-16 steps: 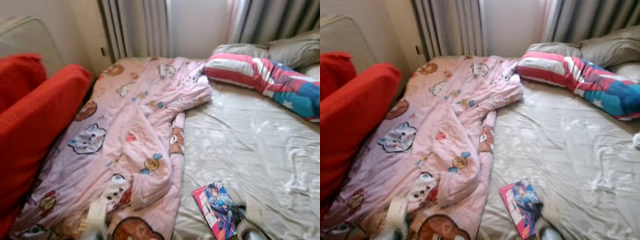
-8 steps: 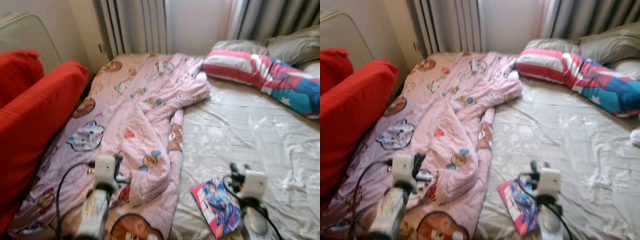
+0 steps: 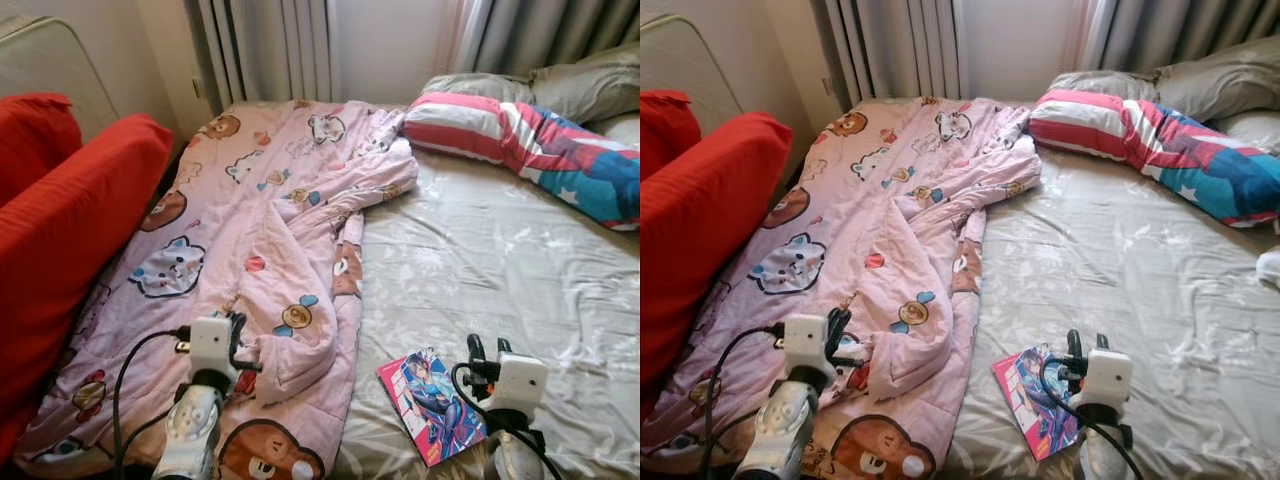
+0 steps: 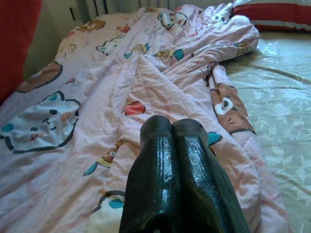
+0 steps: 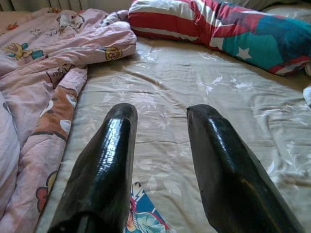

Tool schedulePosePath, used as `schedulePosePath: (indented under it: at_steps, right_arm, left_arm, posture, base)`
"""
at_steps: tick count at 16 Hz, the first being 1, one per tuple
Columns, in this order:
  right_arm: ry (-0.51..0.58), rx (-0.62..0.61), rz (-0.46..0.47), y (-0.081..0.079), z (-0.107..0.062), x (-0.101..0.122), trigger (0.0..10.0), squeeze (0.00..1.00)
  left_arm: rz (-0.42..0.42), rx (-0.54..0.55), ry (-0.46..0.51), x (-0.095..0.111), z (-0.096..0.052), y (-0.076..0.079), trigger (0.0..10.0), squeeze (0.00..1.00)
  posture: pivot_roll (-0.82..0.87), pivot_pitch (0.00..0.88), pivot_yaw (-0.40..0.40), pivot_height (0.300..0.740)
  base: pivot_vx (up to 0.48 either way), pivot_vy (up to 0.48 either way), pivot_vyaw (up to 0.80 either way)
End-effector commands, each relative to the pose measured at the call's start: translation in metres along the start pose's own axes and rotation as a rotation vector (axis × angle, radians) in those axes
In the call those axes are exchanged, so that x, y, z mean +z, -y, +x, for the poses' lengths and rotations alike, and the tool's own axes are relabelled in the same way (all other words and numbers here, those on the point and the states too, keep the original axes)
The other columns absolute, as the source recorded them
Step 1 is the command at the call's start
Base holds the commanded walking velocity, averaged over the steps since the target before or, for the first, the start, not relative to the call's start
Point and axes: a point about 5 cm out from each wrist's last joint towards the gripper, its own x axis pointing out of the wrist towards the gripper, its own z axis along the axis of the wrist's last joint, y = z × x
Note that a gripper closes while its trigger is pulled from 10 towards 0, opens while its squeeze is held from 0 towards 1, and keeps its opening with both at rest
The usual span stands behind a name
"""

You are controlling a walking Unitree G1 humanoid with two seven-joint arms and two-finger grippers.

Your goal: Clean up the room

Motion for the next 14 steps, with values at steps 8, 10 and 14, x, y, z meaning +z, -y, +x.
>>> schedulePosePath:
  at_steps: [8,10,14]
  right_arm:
    - [-0.099,0.011,-0.002,-0.002,-0.006,-0.013,10.0,0.0]
    - [-0.125,0.024,-0.003,-0.003,-0.008,-0.018,10.0,0.0]
    - [-0.147,0.018,-0.004,-0.001,-0.006,-0.02,10.0,0.0]
  left_arm:
    - [-0.043,0.015,-0.054,-0.005,-0.001,-0.009,10.0,0.0]
    - [-0.045,0.009,-0.056,-0.005,0.0,-0.011,10.0,0.0]
    - [-0.052,0.008,-0.066,-0.006,0.0,-0.015,10.0,0.0]
  posture:
    - [-0.02,0.1,0.048,0.74]
    - [-0.02,0.098,0.045,0.74]
    - [-0.02,0.098,0.043,0.7]
  base:
    - [0.0,0.0,0.0]
    - [0.0,0.0,0.0]
    - [0.0,0.0,0.0]
